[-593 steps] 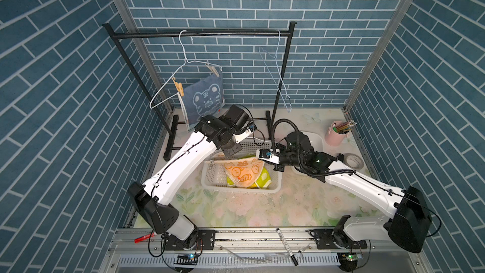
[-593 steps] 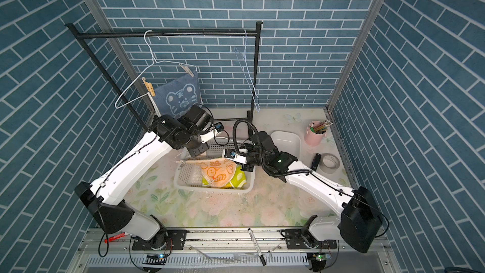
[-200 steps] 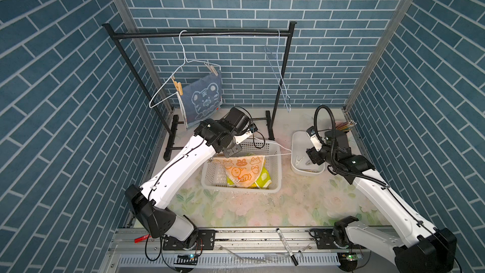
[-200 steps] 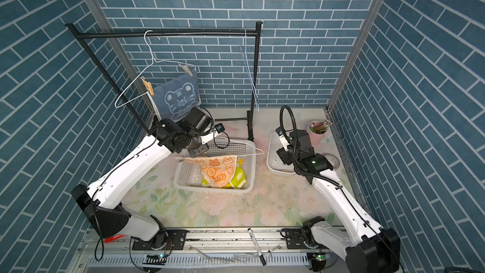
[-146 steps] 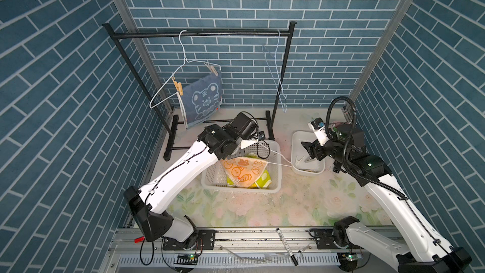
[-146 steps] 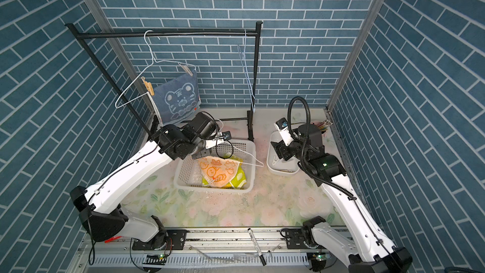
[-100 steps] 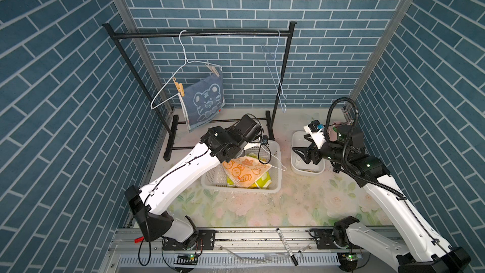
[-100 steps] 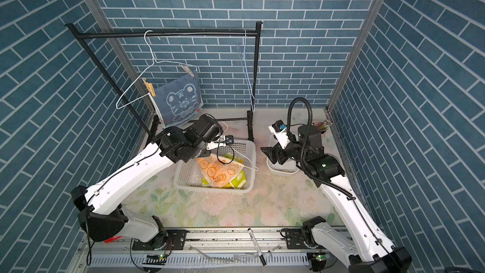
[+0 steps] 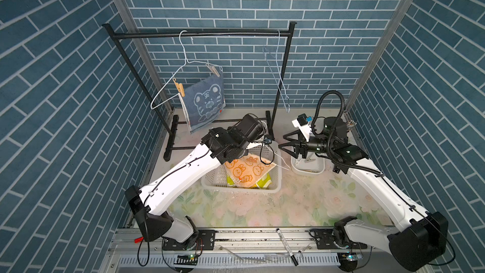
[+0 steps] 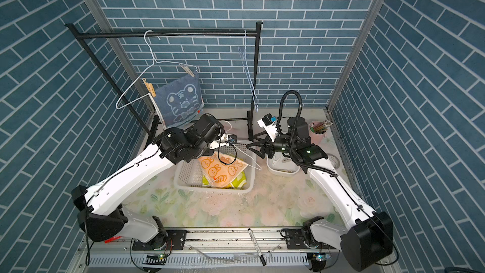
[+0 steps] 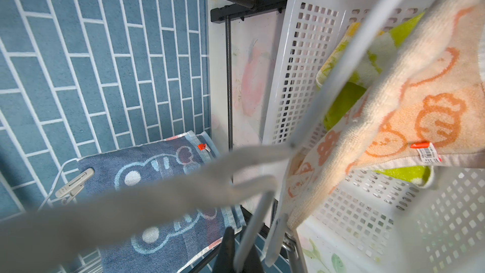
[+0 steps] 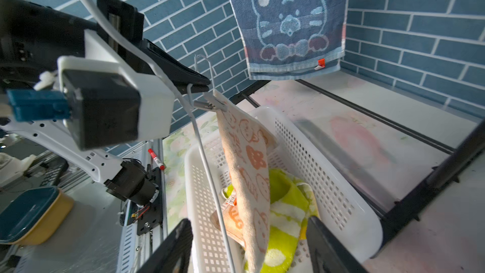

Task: Remove the clothespins securing towels to the hanger
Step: Adjust the hanger.

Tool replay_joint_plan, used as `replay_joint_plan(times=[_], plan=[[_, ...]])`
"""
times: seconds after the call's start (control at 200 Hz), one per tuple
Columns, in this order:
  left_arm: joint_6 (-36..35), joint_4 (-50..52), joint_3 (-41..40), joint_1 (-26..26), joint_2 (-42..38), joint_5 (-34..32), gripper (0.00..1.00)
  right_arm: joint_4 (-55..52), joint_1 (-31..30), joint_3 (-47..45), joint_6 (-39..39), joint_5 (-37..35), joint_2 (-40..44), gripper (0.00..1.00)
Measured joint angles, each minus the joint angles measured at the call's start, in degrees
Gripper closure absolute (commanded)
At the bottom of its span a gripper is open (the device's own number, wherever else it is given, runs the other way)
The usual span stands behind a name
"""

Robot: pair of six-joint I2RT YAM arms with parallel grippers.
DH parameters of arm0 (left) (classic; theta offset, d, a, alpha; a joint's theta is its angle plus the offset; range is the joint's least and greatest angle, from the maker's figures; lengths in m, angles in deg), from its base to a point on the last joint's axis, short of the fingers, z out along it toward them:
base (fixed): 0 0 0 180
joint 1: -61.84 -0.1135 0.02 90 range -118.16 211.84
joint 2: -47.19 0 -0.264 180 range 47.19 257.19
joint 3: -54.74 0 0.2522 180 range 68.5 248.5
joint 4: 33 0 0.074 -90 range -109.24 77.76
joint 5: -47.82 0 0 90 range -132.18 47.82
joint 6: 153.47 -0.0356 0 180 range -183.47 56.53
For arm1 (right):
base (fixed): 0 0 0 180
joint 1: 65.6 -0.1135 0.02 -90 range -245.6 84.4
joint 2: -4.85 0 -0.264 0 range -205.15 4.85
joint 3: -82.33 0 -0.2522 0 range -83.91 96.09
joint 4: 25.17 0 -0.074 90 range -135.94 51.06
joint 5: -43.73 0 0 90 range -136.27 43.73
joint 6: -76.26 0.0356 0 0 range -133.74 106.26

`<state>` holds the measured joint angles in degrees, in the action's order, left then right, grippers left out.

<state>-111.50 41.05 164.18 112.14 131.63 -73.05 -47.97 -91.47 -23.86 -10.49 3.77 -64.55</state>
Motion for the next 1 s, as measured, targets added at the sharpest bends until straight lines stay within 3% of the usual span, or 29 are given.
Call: replay_joint_plan(times=[0.405,0.625,0.7,0.795,0.97,1.0], plan=[[-0.4,-0.8,0.0,0.1,0.9,0.3,1.0,4.8,-7.1,5.2,1.6,2.6,-9.2,0.55],[-0.4,-1.1,0.0,0.2,1.2,0.3,1.0,5.5,-8.7,6.9,2.5,3.1,-11.8,0.84],[-0.3,-1.1,0.0,0.2,1.2,0.3,1.0,5.7,-8.8,6.9,2.4,3.1,-11.9,1.0],[0.1,-1.2,0.0,0.1,1.3,0.0,1.0,5.6,-9.1,6.9,1.8,3.8,-11.8,1.0],[1.0,-2.0,-1.0,0.2,1.1,1.6,0.58,3.9,-9.1,7.0,0.2,3.0,-11.8,1.0],[1.2,-2.3,-1.4,0.2,0.9,2.4,0.55,3.5,-9.1,7.0,-0.3,2.6,-11.8,1.0]])
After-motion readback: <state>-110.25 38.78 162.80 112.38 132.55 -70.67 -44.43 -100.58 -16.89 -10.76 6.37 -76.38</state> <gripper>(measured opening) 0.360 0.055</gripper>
